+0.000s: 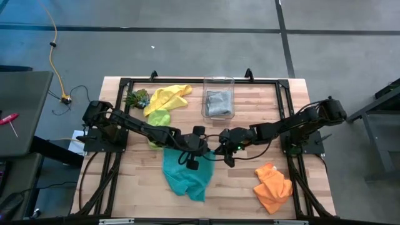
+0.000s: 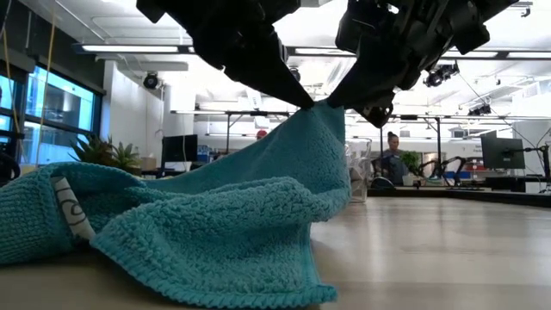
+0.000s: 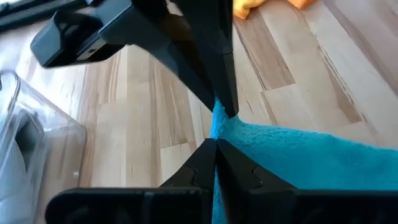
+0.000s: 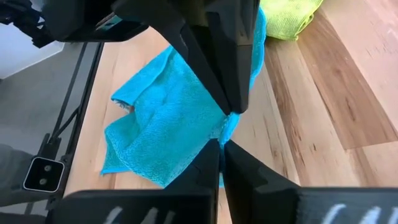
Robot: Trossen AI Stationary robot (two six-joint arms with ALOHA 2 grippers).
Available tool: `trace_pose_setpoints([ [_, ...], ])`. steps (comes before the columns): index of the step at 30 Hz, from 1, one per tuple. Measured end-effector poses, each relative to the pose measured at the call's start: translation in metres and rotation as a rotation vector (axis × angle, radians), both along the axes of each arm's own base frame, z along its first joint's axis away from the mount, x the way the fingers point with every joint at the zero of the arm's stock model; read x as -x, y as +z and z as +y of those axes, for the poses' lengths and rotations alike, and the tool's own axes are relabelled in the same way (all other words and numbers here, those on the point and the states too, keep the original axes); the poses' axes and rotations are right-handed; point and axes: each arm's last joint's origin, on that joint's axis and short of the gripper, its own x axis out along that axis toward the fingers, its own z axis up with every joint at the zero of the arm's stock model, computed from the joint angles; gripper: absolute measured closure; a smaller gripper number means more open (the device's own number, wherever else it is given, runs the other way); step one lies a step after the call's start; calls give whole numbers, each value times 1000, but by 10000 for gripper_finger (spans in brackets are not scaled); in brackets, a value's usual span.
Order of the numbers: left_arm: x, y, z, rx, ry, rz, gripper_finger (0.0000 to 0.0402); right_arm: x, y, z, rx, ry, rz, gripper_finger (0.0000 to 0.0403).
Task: Fold microfiber towels
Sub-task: Fold the blue microfiber cloth
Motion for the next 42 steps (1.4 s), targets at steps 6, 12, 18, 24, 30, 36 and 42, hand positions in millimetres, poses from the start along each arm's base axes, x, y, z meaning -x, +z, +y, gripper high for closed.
trace_pose_setpoints([
  [6,4,-1,14,83,78,42,346,0,0,0,-2,2,1,402],
  [12,21,16,24,99,111,91,273,1,-1,0,-8,14,10,402],
  [18,45,44,33,83,124,113,220,1,-1,0,-8,14,13,402],
  [24,67,65,44,76,156,112,205,1,-1,0,-10,14,20,403],
  [30,85,65,52,129,196,83,206,1,-1,0,-17,10,21,403],
  [36,107,46,54,235,216,18,206,1,-1,0,-15,11,18,403],
  [42,122,25,53,272,267,1,208,1,-1,0,-17,10,18,403],
])
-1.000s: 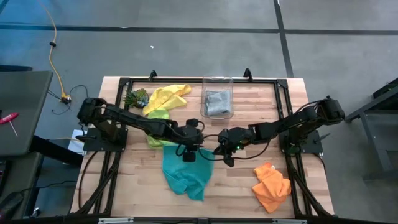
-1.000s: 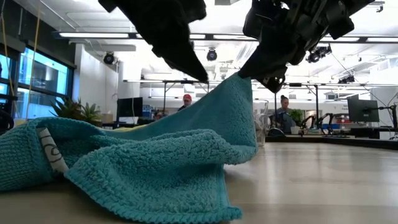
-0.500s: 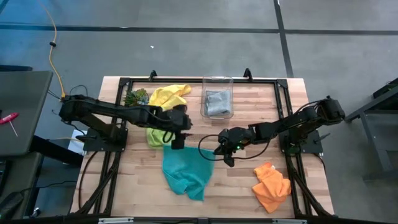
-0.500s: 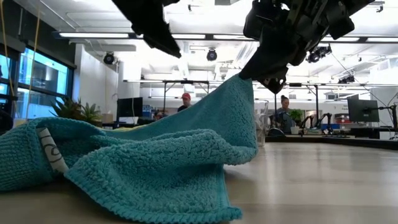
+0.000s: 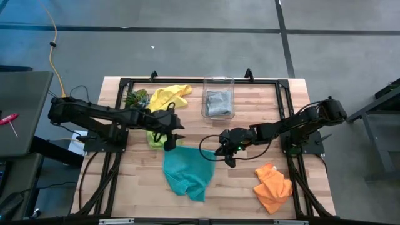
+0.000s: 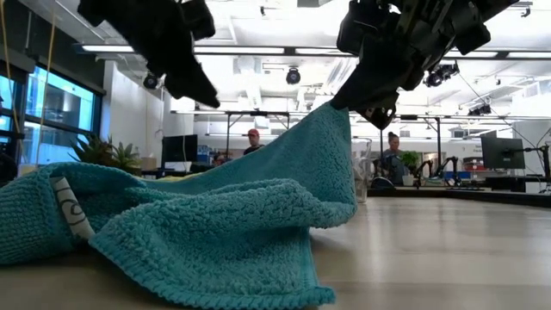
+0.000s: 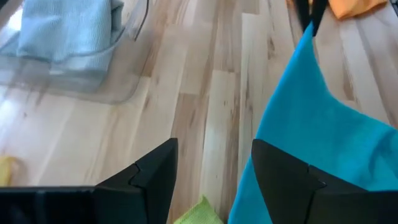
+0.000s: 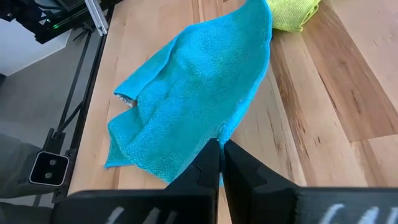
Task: Fold microfiber towels
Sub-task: Fold the blue microfiber cloth
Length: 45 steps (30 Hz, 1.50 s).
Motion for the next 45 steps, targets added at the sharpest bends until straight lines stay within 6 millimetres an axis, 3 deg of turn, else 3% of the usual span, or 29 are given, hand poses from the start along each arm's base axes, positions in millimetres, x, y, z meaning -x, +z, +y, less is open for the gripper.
trace_pose_setpoints([
  [8,6,-14,0,29,35,35,208,0,-1,0,1,0,6,403],
  [30,6,-15,0,4,22,38,209,0,0,0,7,4,4,403],
  [45,5,-22,5,-69,107,83,209,0,0,0,7,4,4,403],
])
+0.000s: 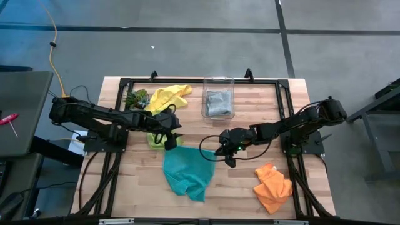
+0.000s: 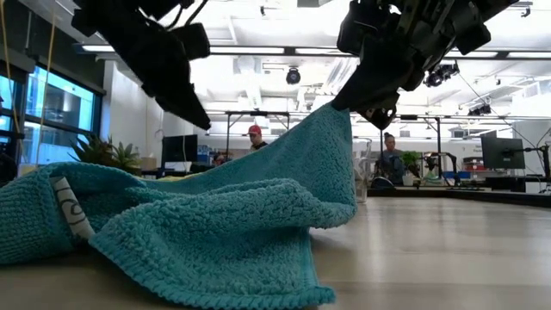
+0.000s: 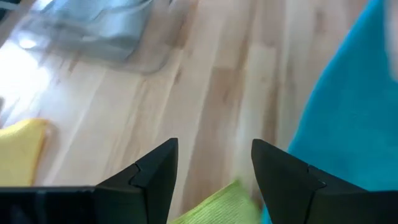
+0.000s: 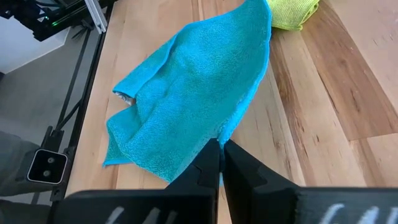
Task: Fold microfiber towels
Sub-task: Fold the blue microfiber cloth
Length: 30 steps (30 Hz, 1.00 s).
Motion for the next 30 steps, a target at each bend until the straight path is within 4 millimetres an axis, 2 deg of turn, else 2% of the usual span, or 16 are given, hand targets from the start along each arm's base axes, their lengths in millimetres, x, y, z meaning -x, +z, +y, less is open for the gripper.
trace_pose_setpoints([
  [8,-9,-31,17,64,115,111,209,0,0,-1,0,-2,-1,403],
  [14,-11,-52,19,166,34,213,209,0,0,-1,-6,-6,1,403],
  [24,-1,-56,0,192,-58,351,209,0,0,-1,2,-2,0,403],
  [30,9,-37,-9,221,-190,316,209,0,0,-1,3,-3,0,403],
])
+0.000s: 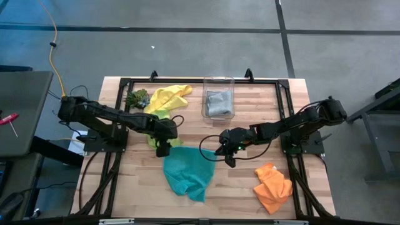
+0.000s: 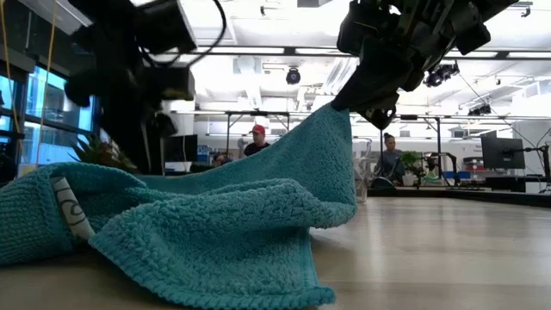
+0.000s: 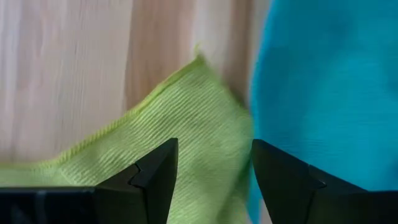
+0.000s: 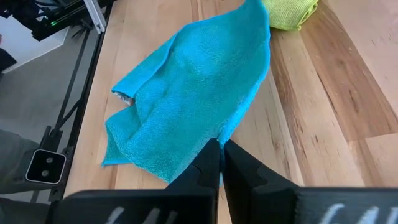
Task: Fold microfiber towels
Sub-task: Fold the blue microfiber cloth
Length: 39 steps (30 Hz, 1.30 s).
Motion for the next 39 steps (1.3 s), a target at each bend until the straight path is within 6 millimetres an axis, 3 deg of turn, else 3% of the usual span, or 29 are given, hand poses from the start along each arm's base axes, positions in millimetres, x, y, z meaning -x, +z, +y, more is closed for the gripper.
trace_pose_setpoints([
  [6,21,14,1,116,-99,-126,209,0,0,-1,1,-5,2,403],
  [13,47,-12,-1,138,-35,-120,209,0,0,-2,7,-1,1,403],
  [19,48,-22,-2,131,-5,-151,209,0,0,-2,2,-6,2,403],
  [39,47,-22,-26,60,-99,-139,209,0,0,-2,2,-8,2,403],
])
